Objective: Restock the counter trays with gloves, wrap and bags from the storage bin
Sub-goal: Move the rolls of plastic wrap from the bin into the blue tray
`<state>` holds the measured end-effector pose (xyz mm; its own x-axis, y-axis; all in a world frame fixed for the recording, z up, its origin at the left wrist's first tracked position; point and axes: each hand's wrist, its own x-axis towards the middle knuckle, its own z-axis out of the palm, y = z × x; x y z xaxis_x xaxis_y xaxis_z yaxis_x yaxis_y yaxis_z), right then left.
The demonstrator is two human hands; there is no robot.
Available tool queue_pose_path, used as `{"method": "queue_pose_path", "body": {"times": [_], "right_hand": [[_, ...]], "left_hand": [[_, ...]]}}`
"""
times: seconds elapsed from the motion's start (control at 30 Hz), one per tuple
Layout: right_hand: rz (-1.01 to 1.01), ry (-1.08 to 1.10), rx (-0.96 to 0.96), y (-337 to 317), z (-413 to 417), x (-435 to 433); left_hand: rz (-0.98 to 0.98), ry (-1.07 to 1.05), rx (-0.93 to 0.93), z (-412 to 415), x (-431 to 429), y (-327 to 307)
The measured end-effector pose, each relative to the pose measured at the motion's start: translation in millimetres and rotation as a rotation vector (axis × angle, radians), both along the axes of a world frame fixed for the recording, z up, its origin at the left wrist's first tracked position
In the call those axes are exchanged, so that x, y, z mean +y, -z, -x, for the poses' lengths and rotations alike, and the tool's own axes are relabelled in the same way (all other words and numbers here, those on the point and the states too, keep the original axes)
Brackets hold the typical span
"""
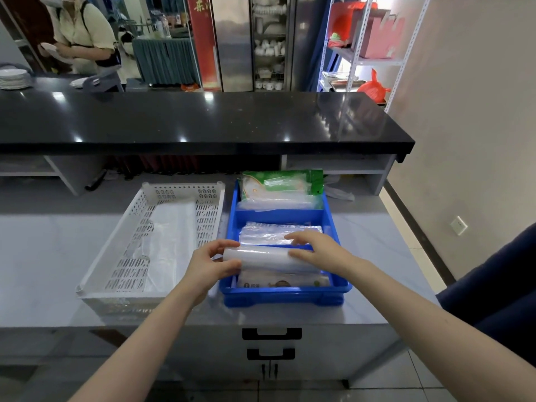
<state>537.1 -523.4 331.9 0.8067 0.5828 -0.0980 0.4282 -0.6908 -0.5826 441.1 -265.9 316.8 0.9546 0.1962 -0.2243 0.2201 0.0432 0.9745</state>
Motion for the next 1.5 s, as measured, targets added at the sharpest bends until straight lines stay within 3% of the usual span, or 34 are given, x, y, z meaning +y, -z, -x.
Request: {"method": "queue_pose_path", "body": {"times": [0.13, 0.2, 0.33, 0.47, 0.6, 0.83, 0.97, 1.2, 1.5], "right_hand": [[0.076, -0.034, -0.114, 4, 6, -9], [0.076, 0.0, -0.148, 10, 8, -12], [0.107, 0.027, -0.173, 21, 10, -17], [0.115, 0.016, -0.16, 24, 15, -20], [0.112, -0.002, -0.182, 23, 23, -19], [0.119, 0.021, -0.277, 26, 39, -19], [0.077, 0.004, -0.391, 21, 51, -2], [-0.098, -0.346, -0.396, 12, 110, 111], [0.012, -0.81, -0.283, 65, 217, 259]], "left_hand": [[-0.033, -0.045, -0.009, -9, -12, 3], [-0.142, -0.023, -0.046, -14, -17, 6], [-0.678, 0.053, -0.17, -17, -21, 14], [-1.095, 0.089, -0.247, -10, -20, 20], [-1.309, 0.116, -0.323, 0, -20, 24], [-1.358, 0.166, -0.215, 26, -22, 29], [-1.252, 0.088, -0.183, 51, -19, 24], [-1.099, -0.192, -0.037, 159, 34, 30], [-0.847, -0.422, 0.474, 355, 119, 101]]}}
